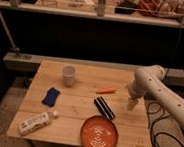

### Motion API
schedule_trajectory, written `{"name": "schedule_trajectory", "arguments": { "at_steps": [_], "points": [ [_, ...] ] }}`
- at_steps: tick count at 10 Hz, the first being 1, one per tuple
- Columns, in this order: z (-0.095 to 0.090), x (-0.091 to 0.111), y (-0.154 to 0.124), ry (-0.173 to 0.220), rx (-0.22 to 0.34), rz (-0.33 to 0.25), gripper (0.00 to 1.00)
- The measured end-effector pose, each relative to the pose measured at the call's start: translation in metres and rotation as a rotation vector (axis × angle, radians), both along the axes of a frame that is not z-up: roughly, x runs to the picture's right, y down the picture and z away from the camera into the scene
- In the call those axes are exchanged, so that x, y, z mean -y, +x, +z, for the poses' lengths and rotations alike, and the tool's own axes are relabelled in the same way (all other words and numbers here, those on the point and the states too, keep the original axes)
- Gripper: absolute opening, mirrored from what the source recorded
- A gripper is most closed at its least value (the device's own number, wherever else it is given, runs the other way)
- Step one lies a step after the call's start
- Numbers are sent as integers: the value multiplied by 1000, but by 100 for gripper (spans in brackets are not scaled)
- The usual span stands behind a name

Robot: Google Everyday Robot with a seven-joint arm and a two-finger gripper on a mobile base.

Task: Move the arm in a circular motion

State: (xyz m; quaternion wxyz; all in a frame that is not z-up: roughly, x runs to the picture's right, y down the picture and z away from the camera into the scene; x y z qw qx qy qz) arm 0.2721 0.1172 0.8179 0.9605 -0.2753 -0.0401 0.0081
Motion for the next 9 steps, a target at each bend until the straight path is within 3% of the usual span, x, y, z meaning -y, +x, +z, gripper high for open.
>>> {"name": "schedule_trajectory", "arguments": {
  "at_steps": [2,5,7,9],
  "points": [
    [-23,-23,9,-18,-12,3,80],
    [-56,-45,-11,-23,14,-24,80],
    [-82,-53,-51,-18,60,-74,80],
    [-109,-56,-107,-10,132,-144,80]
  ]
}}
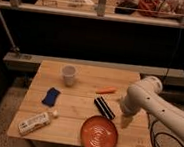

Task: Move the arm in a circular motion

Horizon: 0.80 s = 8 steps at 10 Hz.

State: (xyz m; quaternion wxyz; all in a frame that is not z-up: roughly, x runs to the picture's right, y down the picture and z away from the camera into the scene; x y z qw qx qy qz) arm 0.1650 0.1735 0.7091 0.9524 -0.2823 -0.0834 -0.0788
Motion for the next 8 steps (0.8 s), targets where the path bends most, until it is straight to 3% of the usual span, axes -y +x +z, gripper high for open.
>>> {"name": "schedule_trajectory", "arguments": {
  "at_steps": [4,6,8],
  "points": [
    [-38,8,-99,27,163,-130,80],
    [-45,22,-146,49,227,-186,80],
    [-39,46,-195,81,262,-233,80]
  ]
}}
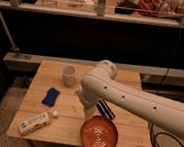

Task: Move the arm in a circular motion

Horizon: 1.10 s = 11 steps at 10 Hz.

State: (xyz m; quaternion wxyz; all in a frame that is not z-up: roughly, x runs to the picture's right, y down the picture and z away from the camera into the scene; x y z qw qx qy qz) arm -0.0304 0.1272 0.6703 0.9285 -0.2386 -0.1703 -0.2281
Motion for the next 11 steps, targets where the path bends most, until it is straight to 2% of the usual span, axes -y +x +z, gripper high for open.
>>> {"name": "schedule_trajectory", "arguments": {
  "at_steps": [2,5,7,8,11],
  "points": [
    [14,23,-30,33,-8,-10,80],
    [43,50,-33,51,-57,15,80],
    [62,60,-13,44,-103,47,80],
    [72,65,5,38,-130,68,80],
    [100,74,86,11,-223,142,80]
  ]
}}
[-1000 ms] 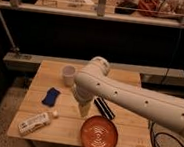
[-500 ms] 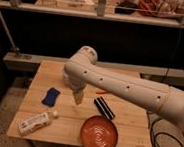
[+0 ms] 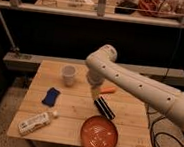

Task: Move the arm in a circular motion

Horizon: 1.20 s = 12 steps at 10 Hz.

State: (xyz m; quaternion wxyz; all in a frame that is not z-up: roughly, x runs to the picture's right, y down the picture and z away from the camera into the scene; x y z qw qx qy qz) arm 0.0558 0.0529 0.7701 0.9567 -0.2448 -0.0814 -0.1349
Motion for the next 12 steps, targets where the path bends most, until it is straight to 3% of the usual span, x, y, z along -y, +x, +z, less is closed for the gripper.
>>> {"name": "schedule_trajectory", "arguments": {
  "at_steps": [3,6,9,12],
  "points": [
    [16,0,67,-36,-80,68,80],
    [25,-13,143,-78,-164,143,80],
    [3,-51,210,-111,-204,199,80],
    [-27,-84,230,-129,-170,207,80]
  ]
}}
